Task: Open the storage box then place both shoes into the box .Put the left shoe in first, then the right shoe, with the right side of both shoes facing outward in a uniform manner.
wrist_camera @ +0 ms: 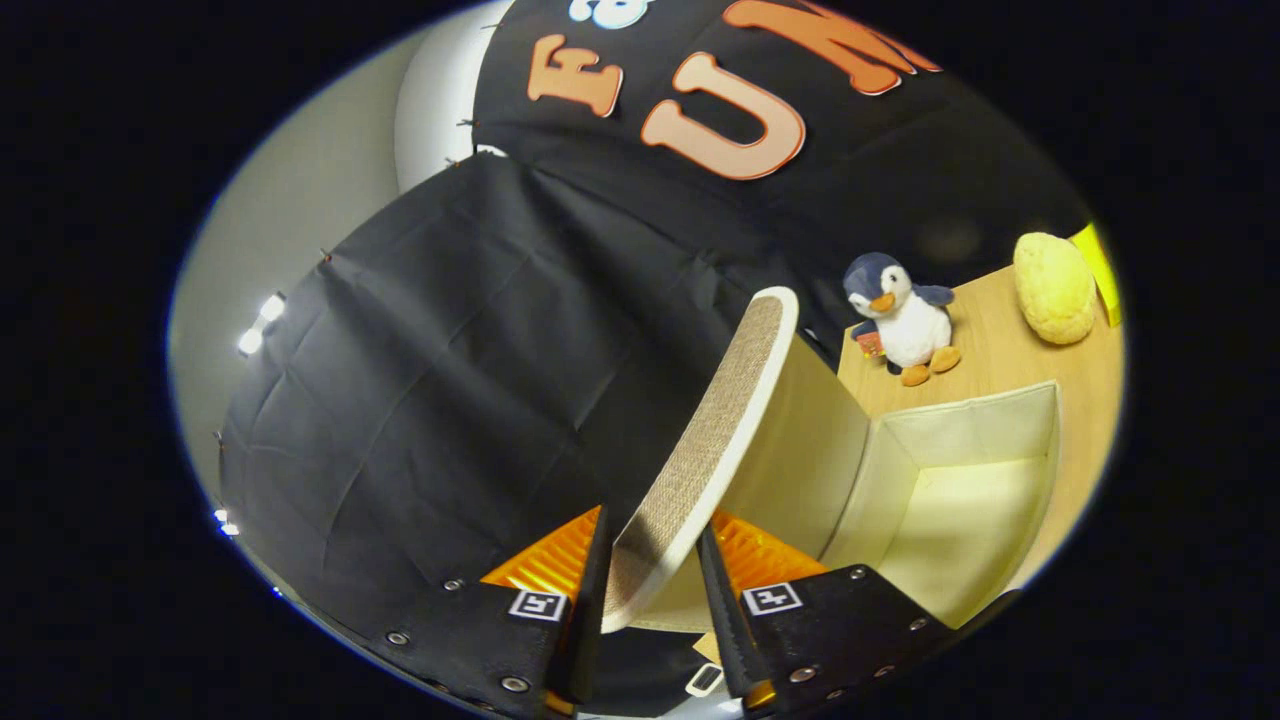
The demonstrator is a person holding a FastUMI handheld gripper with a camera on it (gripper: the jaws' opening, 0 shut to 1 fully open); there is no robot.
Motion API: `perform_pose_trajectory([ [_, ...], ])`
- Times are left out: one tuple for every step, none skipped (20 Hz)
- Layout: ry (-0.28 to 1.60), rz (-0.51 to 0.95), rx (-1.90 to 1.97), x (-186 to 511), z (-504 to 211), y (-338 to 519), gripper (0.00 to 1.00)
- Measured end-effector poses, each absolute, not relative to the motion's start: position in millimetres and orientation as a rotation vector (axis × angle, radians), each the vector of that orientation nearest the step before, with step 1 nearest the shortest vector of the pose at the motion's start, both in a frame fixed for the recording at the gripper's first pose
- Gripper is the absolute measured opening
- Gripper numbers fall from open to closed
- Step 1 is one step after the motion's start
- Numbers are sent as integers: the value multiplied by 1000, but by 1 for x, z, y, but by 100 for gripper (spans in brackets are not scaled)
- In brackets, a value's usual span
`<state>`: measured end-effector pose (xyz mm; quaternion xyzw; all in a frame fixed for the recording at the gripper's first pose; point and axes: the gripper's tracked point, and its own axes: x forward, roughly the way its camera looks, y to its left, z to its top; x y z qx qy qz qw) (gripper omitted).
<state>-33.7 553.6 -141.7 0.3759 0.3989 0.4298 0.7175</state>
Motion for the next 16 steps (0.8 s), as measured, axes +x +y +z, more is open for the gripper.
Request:
perform_pose_trajectory([
  [888, 975, 798, -39, -141, 560, 57],
  [888, 1001, 772, -50, -139, 565, 64],
  [889, 1021, 739, -58, -138, 570, 71],
  [886, 1033, 705, -65, -139, 570, 75],
  [879, 1030, 665, -67, -142, 567, 81],
  [871, 1022, 624, -70, -147, 560, 83],
  [861, 1008, 582, -69, -151, 550, 86],
  [843, 989, 544, -69, -153, 539, 87],
  [824, 970, 509, -68, -156, 527, 89],
  [811, 946, 479, -66, -161, 513, 90],
  [802, 918, 455, -64, -166, 498, 92],
  [799, 885, 429, -64, -175, 482, 94],
  [791, 855, 405, -62, -181, 465, 96],
  [788, 817, 376, -59, -190, 446, 96],
  [789, 779, 351, -56, -200, 425, 96],
  [796, 733, 330, -53, -213, 407, 97],
])
